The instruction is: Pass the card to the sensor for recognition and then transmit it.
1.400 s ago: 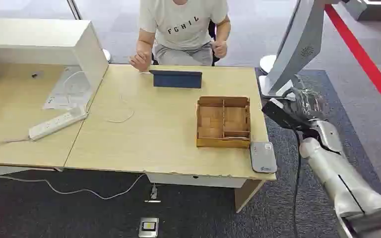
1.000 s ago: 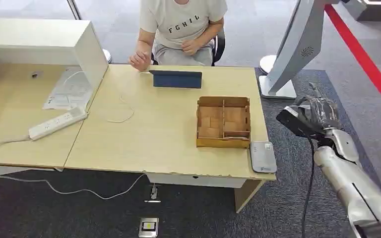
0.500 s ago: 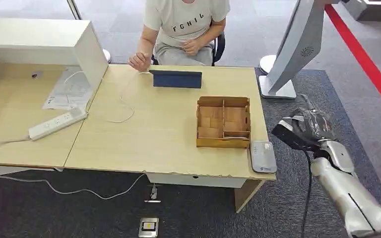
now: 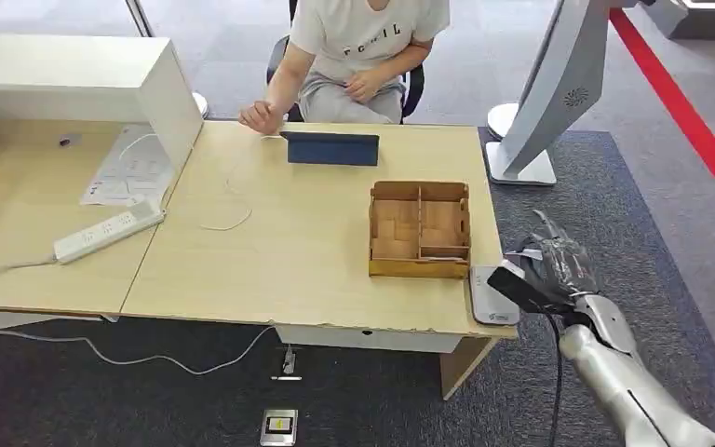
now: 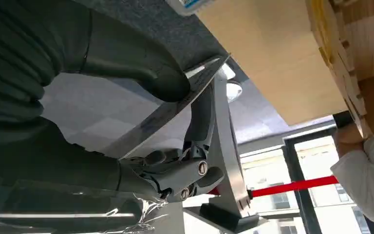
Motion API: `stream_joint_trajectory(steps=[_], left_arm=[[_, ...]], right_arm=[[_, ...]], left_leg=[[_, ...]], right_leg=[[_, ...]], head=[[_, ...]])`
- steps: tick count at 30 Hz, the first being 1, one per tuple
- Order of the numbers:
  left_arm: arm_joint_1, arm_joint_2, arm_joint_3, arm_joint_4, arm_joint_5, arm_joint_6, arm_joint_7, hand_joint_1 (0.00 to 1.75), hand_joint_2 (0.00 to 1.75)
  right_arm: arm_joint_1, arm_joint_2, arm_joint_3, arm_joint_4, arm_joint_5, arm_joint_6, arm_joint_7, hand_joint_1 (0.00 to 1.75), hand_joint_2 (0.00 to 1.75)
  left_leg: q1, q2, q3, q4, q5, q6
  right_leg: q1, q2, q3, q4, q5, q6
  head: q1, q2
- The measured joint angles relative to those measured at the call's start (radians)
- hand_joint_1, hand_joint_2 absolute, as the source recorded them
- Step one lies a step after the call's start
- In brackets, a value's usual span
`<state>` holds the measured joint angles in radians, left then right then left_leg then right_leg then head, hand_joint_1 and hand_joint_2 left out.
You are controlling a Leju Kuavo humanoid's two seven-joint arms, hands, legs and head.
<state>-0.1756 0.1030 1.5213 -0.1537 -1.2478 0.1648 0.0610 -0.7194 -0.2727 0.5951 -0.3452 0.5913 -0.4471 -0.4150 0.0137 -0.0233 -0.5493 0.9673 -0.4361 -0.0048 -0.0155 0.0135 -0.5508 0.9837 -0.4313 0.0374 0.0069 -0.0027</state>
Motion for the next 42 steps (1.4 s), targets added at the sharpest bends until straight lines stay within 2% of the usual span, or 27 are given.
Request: stream_joint_trajectory(steps=[20,36,42], left_arm=[[0.000,-0.001,0.000,0.000,-0.017,-0.003,-0.002,0.00,0.00],[0.000,-0.001,0.000,0.000,-0.021,-0.015,0.000,0.00,0.00],[0.000,-0.001,0.000,0.000,-0.034,-0.025,0.000,0.00,0.00]], right_arm=[[0.100,0.007,0.005,0.000,-0.058,0.024,0.017,1.75,1.75],[0.107,0.008,0.006,-0.008,-0.081,0.020,0.024,1.75,1.75],[0.062,0.007,0.009,-0.058,-0.079,0.011,-0.005,1.75,1.75]], left_leg=[[0.000,0.000,0.000,0.000,0.000,0.000],[0.000,0.000,0.000,0.000,0.000,0.000],[0.000,0.000,0.000,0.000,0.000,0.000]], right_leg=[[0.000,0.000,0.000,0.000,0.000,0.000],[0.000,0.000,0.001,0.000,0.000,0.000],[0.000,0.000,0.000,0.001,0.000,0.000]], head=[[0.000,0.000],[0.000,0.000],[0.000,0.000]])
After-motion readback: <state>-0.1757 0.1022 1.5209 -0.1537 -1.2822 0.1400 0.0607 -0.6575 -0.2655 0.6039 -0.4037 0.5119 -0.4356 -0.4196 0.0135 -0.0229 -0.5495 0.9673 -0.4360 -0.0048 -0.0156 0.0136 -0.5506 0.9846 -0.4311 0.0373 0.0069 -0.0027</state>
